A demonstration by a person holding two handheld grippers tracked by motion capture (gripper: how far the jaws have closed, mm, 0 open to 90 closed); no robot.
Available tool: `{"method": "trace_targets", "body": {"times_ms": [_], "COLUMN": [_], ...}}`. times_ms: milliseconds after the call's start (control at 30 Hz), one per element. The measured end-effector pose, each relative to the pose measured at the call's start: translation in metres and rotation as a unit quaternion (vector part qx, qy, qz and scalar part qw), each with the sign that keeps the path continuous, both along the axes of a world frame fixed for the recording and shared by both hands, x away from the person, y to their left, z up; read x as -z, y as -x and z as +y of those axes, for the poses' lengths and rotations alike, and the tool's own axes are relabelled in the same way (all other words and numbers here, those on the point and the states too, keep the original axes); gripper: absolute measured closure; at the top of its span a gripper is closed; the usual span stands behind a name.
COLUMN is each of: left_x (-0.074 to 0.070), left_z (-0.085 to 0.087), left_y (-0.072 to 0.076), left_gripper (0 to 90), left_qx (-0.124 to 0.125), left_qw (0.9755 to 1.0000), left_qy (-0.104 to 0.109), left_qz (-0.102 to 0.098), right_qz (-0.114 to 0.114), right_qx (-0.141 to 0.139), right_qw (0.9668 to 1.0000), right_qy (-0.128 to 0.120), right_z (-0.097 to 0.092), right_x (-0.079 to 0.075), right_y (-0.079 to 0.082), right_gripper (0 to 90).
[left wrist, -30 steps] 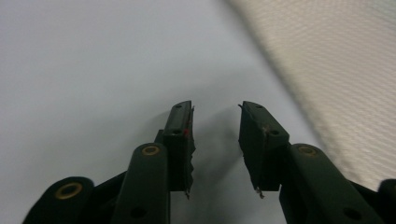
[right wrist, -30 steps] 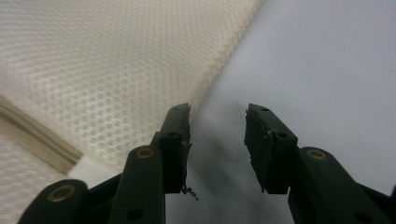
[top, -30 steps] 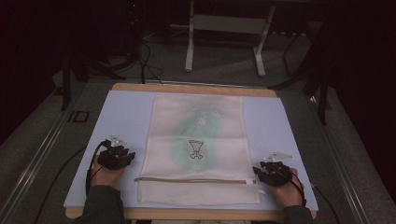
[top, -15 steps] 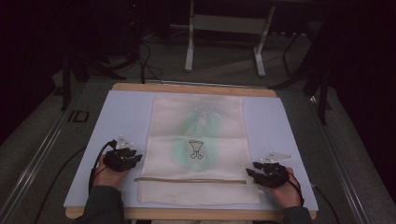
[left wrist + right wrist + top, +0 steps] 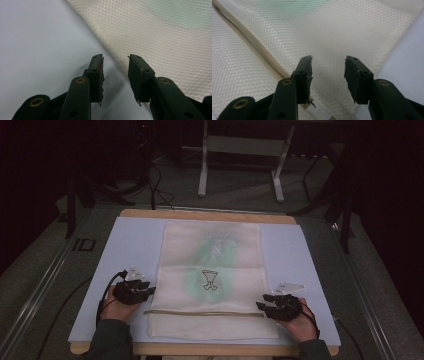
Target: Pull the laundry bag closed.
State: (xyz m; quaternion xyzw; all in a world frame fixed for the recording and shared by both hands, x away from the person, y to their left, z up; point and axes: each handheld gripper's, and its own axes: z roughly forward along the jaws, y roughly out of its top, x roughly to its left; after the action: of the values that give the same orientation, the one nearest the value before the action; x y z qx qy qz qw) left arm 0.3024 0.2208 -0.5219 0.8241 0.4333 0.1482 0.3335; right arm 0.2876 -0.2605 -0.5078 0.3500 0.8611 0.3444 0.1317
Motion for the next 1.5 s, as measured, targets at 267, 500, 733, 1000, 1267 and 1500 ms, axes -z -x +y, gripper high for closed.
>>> {"method": "trace_targets", "body": {"times_ms": [267,500,733,1000,1267,1500], "left_x": [-0.002,-0.002,-0.001,0.000,0.001,0.001], "left_z": [-0.005,-0.005,-0.005,-0.008,-0.008,-0.009], "left_y": [0.002,0.002,0.001,0.002,0.003,0.003], "left_gripper": [64.3,66.4,70.2,74.9,84.7,89.3], "left_qx": [0.023,0.032,0.039,0.062,0.079,0.094], "left_qw": [0.9997,0.9994,0.9992,0.9980,0.9966,0.9951], "left_qy": [0.010,0.009,0.011,0.011,0.018,0.017], "left_qz": [-0.004,-0.003,0.000,0.007,0.016,0.025], "right_qz": [0.003,0.007,0.004,0.003,-0.001,-0.004], "right_qx": [-0.026,-0.055,-0.087,-0.112,-0.129,-0.144], "right_qw": [0.9997,0.9984,0.9961,0.9937,0.9915,0.9894], "right_qy": [-0.005,0.003,0.015,0.011,0.012,0.011], "right_z": [0.014,0.033,0.057,0.074,0.089,0.105], "right_x": [-0.005,-0.007,-0.008,-0.009,-0.012,-0.014], "right_y": [-0.001,-0.002,-0.003,-0.002,-0.002,-0.002], "right_gripper": [58.2,58.6,58.6,61.0,61.3,61.3]}}
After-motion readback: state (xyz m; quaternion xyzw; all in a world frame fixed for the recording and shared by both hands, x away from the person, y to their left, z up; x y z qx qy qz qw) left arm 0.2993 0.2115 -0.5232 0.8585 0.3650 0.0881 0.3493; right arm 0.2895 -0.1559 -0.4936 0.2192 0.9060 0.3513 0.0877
